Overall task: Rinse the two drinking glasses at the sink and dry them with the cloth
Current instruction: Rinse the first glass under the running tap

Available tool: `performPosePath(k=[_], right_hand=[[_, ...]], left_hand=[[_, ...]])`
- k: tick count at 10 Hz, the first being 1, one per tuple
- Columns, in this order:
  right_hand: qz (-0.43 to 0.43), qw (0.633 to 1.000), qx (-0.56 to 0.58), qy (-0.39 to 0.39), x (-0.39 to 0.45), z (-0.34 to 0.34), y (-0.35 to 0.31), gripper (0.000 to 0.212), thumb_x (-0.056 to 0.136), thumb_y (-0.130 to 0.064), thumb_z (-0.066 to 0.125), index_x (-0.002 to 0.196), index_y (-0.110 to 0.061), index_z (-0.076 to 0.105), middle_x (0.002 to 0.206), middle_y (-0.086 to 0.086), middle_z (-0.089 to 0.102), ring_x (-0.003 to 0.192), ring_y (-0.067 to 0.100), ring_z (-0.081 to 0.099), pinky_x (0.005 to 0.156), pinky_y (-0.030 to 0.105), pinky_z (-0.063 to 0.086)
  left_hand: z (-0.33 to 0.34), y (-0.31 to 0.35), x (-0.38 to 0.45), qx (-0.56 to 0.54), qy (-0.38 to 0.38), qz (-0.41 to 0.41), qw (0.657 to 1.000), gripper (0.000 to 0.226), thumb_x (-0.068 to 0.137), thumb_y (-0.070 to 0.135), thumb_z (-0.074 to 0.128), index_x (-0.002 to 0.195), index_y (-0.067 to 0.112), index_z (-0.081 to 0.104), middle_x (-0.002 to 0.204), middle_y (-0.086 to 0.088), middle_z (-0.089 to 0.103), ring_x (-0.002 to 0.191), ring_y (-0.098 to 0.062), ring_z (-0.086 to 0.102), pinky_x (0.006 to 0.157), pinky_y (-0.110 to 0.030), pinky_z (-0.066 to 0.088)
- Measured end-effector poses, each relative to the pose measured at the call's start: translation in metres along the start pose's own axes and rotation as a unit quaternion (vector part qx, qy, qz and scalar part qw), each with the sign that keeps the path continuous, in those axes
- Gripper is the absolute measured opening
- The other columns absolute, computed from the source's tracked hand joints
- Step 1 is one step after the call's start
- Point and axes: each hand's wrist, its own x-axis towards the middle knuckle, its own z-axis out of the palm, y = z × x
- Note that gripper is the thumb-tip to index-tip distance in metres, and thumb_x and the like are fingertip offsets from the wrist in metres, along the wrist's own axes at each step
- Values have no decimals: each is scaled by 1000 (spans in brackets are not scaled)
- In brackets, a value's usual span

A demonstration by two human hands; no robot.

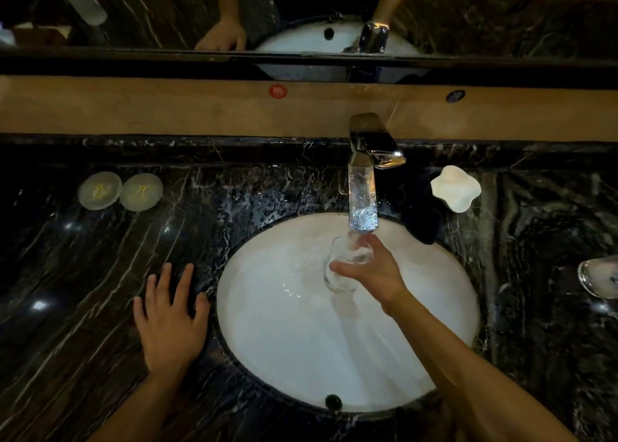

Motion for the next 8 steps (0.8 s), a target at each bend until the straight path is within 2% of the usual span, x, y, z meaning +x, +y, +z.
performPosePath(k=[1,2,3,4,5,6,7,8], right_hand=[[-62,991,-113,37,2,0,-9,80,63,-39,93,131,-24,55,116,-7,62,102,14,60,79,25,45],[-110,976,-176,67,1,-1,-17,69,69,-36,90,127,-21,56,116,-5,61,105,16,59,79,25,42],[-121,958,-239,97,3,-11,-22,75,70,-40,87,135,-24,55,132,-5,62,117,18,59,83,27,43],[-70,952,-293,47,9,-27,-24,80,65,-49,87,135,-30,54,128,-7,64,109,17,63,84,32,50],[-41,966,-252,-34,14,-38,-25,73,61,-46,91,124,-30,59,118,-7,67,98,14,64,85,35,55],[-53,985,-139,-83,12,-35,-24,75,61,-37,94,127,-28,60,117,-8,69,101,13,66,89,33,55],[-81,991,-105,-35,8,-23,-24,76,63,-33,94,130,-27,58,119,-11,66,106,11,62,90,28,49],[-119,975,-182,38,2,-15,-28,75,66,-34,92,131,-24,56,118,-8,63,106,13,58,86,28,45]], left_hand=[[0,1,0,-1,1,1,1000,64,93,51,31,151,26,43,160,-12,33,149,-35,24,118,-59,16],[0,1,0,0,2,1,1000,64,93,51,31,151,26,43,160,-12,34,149,-35,25,118,-59,16],[0,0,-1,0,-3,1,1000,64,94,52,30,152,26,41,161,-12,32,150,-34,23,119,-58,15],[1,-1,-1,-4,1,5,1000,63,94,51,31,151,26,43,160,-12,33,149,-35,24,119,-59,16],[2,-1,-1,-4,2,5,1000,63,94,50,32,151,26,43,160,-12,33,149,-35,24,119,-59,16],[2,-2,-1,-5,5,7,1000,63,94,50,32,151,25,43,160,-13,34,149,-35,25,118,-59,17],[2,-1,-1,-5,4,4,1000,63,93,51,31,151,26,42,160,-12,34,149,-34,25,118,-59,17],[1,-1,-1,-5,4,5,1000,64,93,51,31,150,26,43,160,-12,34,149,-34,25,118,-59,17]])
